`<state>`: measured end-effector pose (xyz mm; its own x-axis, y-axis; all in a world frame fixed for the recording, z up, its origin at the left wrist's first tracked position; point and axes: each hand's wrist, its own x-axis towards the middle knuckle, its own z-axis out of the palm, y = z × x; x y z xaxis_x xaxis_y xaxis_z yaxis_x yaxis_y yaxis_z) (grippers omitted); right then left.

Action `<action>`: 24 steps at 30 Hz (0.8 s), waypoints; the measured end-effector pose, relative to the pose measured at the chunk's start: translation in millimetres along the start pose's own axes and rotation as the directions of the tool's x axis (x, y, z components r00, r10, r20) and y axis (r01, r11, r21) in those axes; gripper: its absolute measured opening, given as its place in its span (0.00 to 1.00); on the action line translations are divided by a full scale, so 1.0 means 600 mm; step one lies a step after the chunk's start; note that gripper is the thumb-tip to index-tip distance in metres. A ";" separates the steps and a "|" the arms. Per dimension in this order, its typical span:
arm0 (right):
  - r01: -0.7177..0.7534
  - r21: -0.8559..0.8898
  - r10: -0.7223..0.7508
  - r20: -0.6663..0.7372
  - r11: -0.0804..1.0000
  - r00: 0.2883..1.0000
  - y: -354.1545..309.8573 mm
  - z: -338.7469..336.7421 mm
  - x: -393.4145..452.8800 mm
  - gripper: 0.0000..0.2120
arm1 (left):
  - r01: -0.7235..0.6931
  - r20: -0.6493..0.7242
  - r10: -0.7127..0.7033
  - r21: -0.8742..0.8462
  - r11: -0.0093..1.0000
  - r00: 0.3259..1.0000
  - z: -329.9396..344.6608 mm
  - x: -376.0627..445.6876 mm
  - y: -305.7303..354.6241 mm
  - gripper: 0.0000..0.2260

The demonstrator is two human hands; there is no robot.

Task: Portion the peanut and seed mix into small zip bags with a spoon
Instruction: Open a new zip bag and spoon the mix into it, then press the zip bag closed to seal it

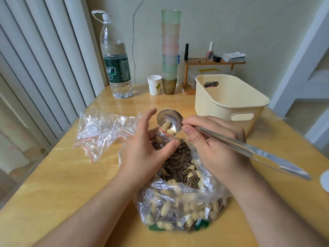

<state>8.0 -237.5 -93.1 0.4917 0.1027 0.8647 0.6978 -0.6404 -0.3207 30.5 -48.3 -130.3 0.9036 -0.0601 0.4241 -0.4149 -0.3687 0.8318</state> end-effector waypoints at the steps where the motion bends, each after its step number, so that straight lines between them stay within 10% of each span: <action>1: 0.000 0.001 0.000 -0.005 1.000 1.000 0.001 -0.001 -0.001 0.06 | -0.001 -0.004 0.001 -0.002 1.000 1.000 0.000 0.000 0.001 0.39; 11: -0.034 -0.073 0.031 -0.054 0.997 0.998 0.020 -0.024 0.003 0.09 | 0.001 -0.063 -0.011 -0.152 0.988 0.998 -0.009 0.003 0.004 0.38; 19: -0.274 0.023 0.226 0.497 0.961 0.838 0.040 -0.006 -0.021 0.10 | 0.045 -0.058 -0.087 -0.514 0.856 0.995 -0.024 0.014 0.017 0.24; 24: -0.135 -0.222 0.254 0.699 0.966 0.669 0.036 -0.010 -0.022 0.18 | 0.122 0.054 -0.115 -0.657 0.744 0.992 -0.030 0.015 0.018 0.18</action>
<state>13.1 -257.4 -109.3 0.8700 0.4379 0.2266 0.4920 -0.8013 -0.3404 32.3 -36.5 -111.0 0.9496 -0.0677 0.3060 -0.2686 0.3274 0.9059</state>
